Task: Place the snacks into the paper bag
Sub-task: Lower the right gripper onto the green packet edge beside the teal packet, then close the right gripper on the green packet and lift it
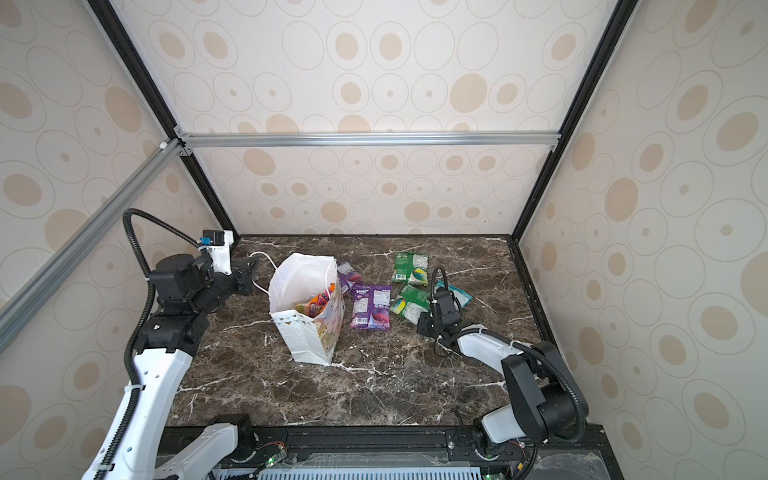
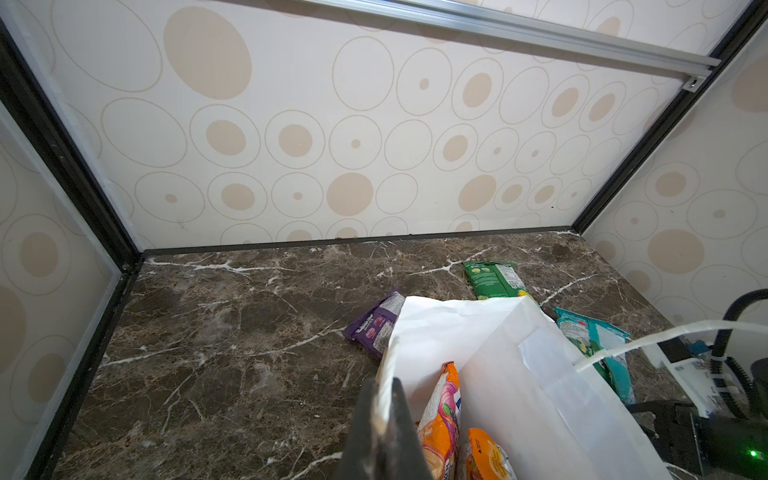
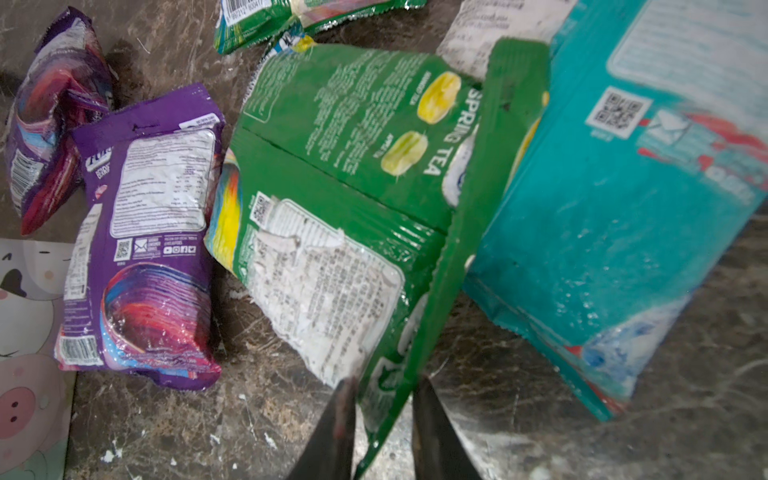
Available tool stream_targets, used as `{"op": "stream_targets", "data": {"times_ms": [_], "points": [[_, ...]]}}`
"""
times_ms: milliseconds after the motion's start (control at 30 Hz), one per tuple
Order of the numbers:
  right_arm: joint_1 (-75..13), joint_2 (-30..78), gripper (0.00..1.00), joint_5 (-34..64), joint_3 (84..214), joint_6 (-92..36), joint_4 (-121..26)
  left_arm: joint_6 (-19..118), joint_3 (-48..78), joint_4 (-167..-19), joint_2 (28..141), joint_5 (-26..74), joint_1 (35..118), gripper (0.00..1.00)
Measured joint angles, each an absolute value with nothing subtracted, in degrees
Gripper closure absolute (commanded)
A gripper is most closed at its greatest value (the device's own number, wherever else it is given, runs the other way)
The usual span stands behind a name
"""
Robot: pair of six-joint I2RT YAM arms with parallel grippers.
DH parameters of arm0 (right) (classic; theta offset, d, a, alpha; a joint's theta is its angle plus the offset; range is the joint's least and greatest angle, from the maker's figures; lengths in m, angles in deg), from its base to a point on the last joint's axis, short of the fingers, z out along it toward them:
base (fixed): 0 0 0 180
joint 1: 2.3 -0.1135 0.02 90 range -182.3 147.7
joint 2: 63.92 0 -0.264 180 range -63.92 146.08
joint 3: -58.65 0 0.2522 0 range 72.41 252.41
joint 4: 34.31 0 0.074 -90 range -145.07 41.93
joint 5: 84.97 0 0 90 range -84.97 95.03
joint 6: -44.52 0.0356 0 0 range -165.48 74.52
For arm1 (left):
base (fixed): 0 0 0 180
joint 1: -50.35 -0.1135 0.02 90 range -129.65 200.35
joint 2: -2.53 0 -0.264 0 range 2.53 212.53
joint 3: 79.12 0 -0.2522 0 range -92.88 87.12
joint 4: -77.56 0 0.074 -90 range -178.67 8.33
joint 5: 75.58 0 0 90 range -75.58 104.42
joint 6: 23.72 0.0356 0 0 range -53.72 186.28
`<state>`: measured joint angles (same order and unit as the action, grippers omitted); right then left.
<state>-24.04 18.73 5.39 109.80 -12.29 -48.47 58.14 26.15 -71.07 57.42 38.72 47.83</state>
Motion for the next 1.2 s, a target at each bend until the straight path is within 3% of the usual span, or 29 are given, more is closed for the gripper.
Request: {"op": "stream_targets", "data": {"times_ms": [200, 1200], "points": [[-23.60, 18.71, 1.00, 5.30, 109.80, -12.27, -48.54, 58.14, 26.15, -71.07, 57.42, 38.80, 47.80, 1.00], [-23.43, 2.34, 1.00, 8.87, 112.27, -16.69, -57.54, 58.12, 26.15, -71.09, 57.42, 40.03, 47.72, 1.00]]}}
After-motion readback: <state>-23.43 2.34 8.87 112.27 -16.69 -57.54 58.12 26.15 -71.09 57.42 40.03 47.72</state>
